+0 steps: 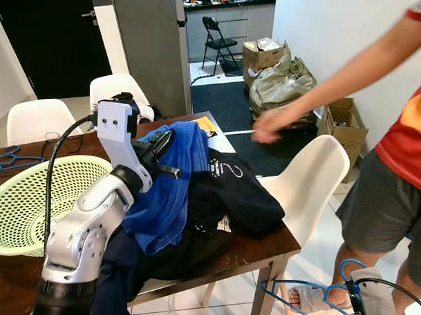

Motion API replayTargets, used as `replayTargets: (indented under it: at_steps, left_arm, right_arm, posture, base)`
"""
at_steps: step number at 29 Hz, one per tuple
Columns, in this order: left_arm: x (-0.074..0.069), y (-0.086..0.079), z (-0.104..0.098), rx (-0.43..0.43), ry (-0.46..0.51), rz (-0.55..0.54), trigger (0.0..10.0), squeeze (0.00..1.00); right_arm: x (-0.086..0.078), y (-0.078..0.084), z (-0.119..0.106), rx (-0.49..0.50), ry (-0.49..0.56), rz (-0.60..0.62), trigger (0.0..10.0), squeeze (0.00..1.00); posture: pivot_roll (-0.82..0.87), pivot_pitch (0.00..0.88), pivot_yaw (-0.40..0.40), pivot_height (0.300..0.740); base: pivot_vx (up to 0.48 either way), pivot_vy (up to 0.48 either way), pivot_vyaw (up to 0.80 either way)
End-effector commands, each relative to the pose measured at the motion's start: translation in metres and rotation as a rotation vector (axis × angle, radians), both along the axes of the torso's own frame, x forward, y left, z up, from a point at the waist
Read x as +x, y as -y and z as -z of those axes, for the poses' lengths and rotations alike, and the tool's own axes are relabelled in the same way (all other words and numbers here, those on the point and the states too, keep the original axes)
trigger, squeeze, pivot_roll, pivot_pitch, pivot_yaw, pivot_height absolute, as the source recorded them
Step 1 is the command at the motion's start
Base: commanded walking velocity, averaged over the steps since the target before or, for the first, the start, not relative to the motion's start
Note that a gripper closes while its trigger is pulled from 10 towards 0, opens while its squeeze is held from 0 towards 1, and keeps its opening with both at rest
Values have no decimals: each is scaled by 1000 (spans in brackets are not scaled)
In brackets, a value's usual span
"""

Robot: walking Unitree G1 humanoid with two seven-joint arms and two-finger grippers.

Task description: Hang hanger

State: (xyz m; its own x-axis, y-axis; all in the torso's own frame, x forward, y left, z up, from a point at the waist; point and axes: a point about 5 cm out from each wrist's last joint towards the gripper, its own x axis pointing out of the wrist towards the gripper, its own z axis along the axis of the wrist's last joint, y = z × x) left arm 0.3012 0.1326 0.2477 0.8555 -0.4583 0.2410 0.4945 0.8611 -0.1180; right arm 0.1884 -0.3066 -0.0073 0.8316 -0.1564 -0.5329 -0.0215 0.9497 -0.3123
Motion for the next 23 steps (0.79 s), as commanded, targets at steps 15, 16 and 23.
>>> replayTargets:
  at_steps: [15,16,23]
  left_arm:
    - [-23,27,-53,-164,123,243,0,0]
    - [-24,26,-66,-257,146,270,0,0]
    - [-18,-5,-51,-423,40,189,0,0]
  right_arm:
    - [3,-17,5,238,82,44,10000,0]
    - [3,-18,5,275,99,55,10000,0]
    - [0,-15,4,405,161,128,10000,0]
  posture:
    - [-34,0,4,740]
    - [-34,0,4,740]
    - [-23,0,2,740]
  base:
    - [0,0,0]
    - [0,0,0]
    - [0,0,0]
